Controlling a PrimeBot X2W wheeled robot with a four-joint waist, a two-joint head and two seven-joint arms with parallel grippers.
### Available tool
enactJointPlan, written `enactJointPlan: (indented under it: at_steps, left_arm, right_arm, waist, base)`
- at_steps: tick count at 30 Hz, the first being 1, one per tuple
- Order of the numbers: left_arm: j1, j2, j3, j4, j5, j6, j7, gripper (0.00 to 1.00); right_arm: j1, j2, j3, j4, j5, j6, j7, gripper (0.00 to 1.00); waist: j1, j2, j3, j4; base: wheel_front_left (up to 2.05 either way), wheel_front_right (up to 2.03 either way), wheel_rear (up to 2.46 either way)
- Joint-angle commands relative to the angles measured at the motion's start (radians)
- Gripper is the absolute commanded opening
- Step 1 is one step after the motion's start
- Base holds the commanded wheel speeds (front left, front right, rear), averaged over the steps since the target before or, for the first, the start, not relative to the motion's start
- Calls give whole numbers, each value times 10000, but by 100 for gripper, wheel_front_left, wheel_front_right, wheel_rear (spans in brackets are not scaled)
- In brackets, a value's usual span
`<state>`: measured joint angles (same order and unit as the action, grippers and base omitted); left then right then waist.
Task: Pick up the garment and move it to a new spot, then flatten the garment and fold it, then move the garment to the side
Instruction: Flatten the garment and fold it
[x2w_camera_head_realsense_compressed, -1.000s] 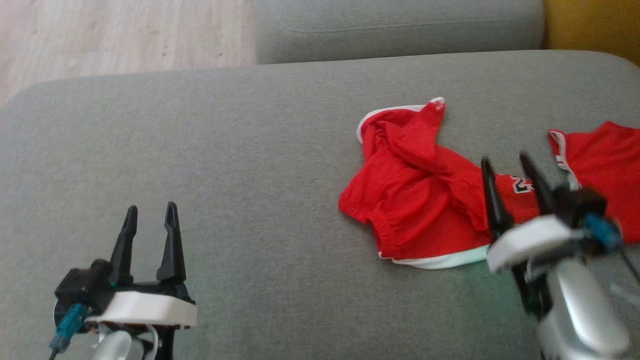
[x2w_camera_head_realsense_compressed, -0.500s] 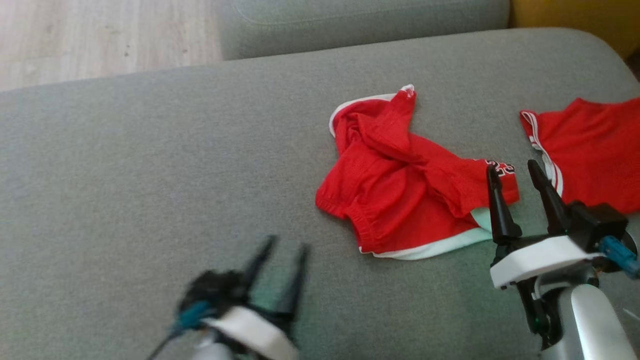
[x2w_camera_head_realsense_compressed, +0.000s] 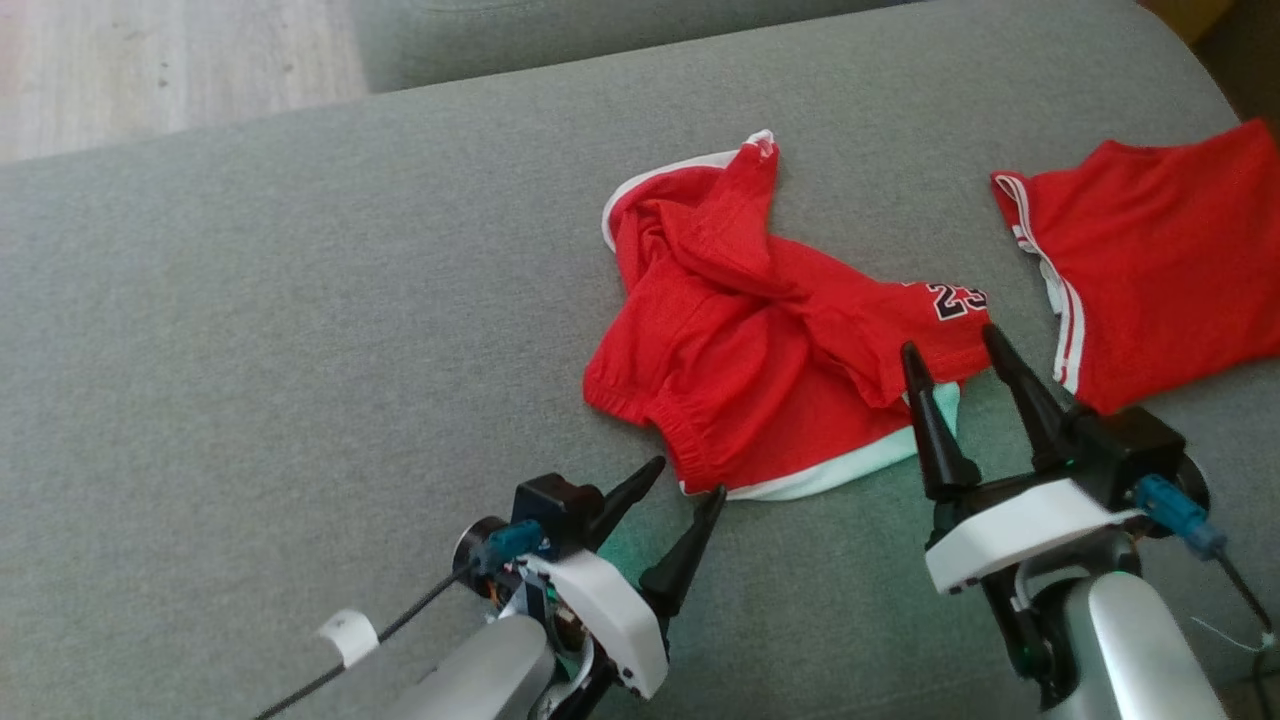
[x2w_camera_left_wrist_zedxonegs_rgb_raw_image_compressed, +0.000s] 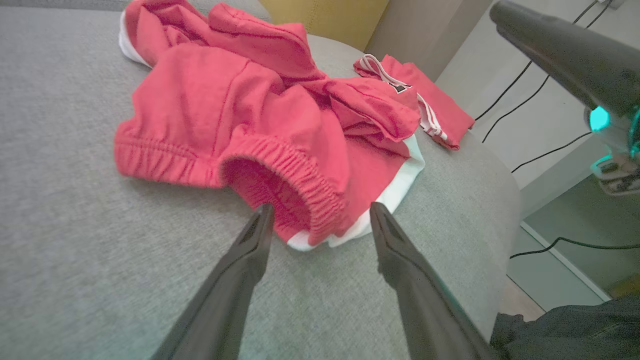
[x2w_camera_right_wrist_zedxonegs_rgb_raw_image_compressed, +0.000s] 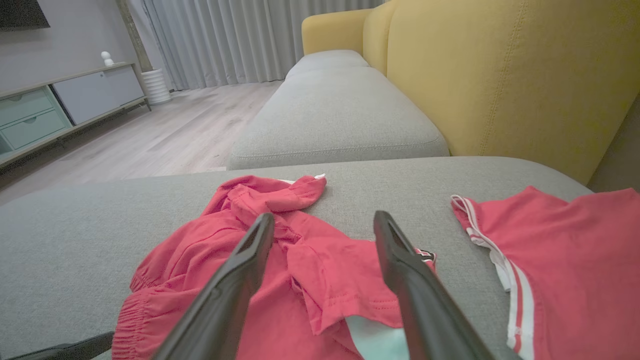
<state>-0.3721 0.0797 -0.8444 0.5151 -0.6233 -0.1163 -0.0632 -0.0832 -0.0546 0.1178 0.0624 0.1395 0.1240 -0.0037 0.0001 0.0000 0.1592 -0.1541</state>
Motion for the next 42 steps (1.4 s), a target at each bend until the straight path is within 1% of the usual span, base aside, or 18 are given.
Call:
enactJointPlan:
  at_steps: [1, 7, 8, 9, 10, 11, 15, 17, 19, 26, 30, 33, 34, 35, 38, 40, 42]
  left_arm:
    - [-518, -109, 123, 37, -224, -96, -133, 100]
    - [-888, -215, -131, 600, -777, -130, -151, 100]
    - [-945, -228, -200, 666, -911, -134, -131, 96]
    - [-1004, -239, -294, 711, -1047, -136, -99, 47]
    - [-1069, -248, -388, 727, -1194, -138, -103, 26]
    - [-1126, -257, -475, 708, -1399, -139, -123, 0]
    - [-1478, -274, -746, 703, -2017, -141, -346, 0]
    - [-1653, -273, -550, 882, -2202, -141, -672, 0]
    - [-1803, -120, -217, 1121, -2263, -36, -1048, 0]
    - [-2017, 884, 819, 1692, -2254, 883, -1677, 0]
    - [-1983, 1339, 1081, 1889, -2111, 1366, -1786, 0]
    - [-1857, 1543, 1196, 1968, -2036, 1675, -1835, 0]
    - [-1789, 1560, 1215, 1947, -2049, 1680, -1847, 32]
    - [-1712, 1563, 1221, 1892, -2065, 1645, -1860, 100]
    - [-1419, 1632, 1210, 1664, -2087, 1493, -1894, 100]
    - [-1022, 1792, 1474, 1133, -2172, 1335, -1949, 100]
    - [-720, 2019, 1918, 550, -2161, 1291, -1973, 100]
  right_arm:
    - [-317, 37, 364, -259, -13, 67, -129, 100]
    - [-408, 40, 597, -118, 91, 67, -214, 100]
    - [-420, 41, 616, -100, 110, 67, -229, 100]
    - [-428, 41, 625, -81, 120, 67, -239, 100]
    - [-436, 41, 627, -65, 131, 67, -248, 100]
    - [-444, 41, 622, -51, 143, 67, -258, 100]
    - [-465, 42, 572, -37, 193, 67, -257, 100]
    - [-471, 42, 543, -51, 211, 67, -256, 100]
    - [-464, 42, 481, -78, 208, 67, -251, 100]
    - [-383, 42, 269, -177, 130, 67, -201, 100]
    - [-402, 43, 298, -215, 123, 67, -152, 100]
    - [-403, 43, 271, -224, 121, 67, -119, 100]
    - [-392, 43, 263, -224, 121, 67, -113, 100]
    - [-374, 43, 255, -223, 123, 67, -107, 100]
    - [-302, 43, 216, -236, 139, 67, -87, 100]
    - [-234, 43, 144, -257, 149, 67, -70, 100]
    - [-184, 43, 100, -277, 141, 67, -66, 100]
  waist:
    - [-1, 0, 80, -111]
    - [-1, 0, 128, -209]
    - [-1, 0, 129, -211]
    - [-1, 0, 128, -208]
    - [-1, 0, 131, -198]
    - [-1, 0, 135, -183]
    - [-1, 0, 136, -63]
    - [-1, 0, 132, 18]
    - [-1, 0, 131, 128]
    - [-1, 0, 71, 575]
    - [-1, 0, 5, 709]
    - [-1, 0, -63, 788]
    - [-1, 0, -91, 811]
    - [-1, 0, -128, 839]
    - [-1, 0, -255, 926]
    - [-1, 0, -439, 1033]
    - [-1, 0, -568, 1103]
  base:
    - [0, 0, 0]
    - [0, 0, 0]
    - [0, 0, 0]
    - [0, 0, 0]
    - [0, 0, 0]
    - [0, 0, 0]
    - [0, 0, 0]
    - [0, 0, 0]
    - [0, 0, 0]
    - [0, 0, 0]
    - [0, 0, 0]
    - [0, 0, 0]
    - [0, 0, 0]
    - [0, 0, 0]
    - [0, 0, 0]
    - [0, 0, 0]
    - [0, 0, 0]
